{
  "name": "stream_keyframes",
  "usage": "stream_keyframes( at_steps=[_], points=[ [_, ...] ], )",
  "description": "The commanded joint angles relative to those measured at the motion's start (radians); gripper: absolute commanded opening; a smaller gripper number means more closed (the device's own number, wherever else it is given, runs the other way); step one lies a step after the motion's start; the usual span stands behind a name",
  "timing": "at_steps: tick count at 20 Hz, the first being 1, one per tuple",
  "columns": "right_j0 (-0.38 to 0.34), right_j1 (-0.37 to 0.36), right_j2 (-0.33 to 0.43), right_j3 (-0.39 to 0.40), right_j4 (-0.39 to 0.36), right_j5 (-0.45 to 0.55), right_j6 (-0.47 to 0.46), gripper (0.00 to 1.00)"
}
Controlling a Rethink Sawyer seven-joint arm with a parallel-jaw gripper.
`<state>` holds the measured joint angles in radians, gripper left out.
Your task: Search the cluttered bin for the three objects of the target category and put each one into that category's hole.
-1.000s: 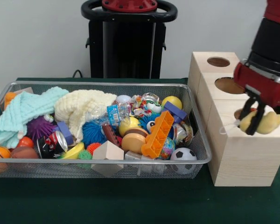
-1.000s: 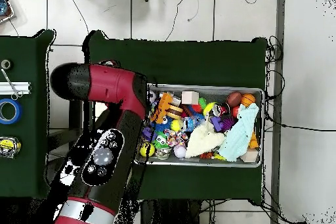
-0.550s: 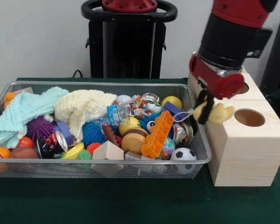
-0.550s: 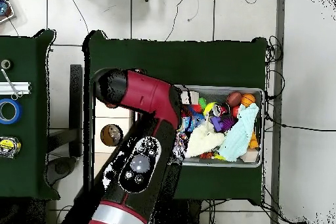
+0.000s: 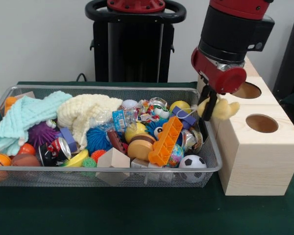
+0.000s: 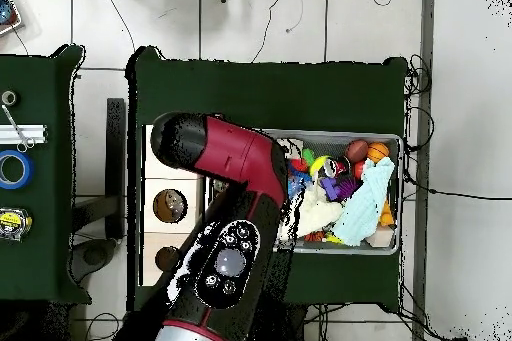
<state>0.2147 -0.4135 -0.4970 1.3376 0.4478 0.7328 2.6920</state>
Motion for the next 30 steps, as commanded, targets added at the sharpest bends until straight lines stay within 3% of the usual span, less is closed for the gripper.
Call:
stream_keyframes(
  at_steps=[1,9,19,30],
  points=[
    [0.002,0.009,0.187,0.134,-0.028,-0.087,0.000,0.00],
    [0.005,-0.006,0.207,0.166,-0.037,-0.116,0.003,0.00],
    [0.018,0.030,0.234,0.202,-0.046,-0.229,0.049,0.00],
    [0.037,0.015,0.274,0.291,-0.042,-0.316,0.047,0.00]
  ],
)
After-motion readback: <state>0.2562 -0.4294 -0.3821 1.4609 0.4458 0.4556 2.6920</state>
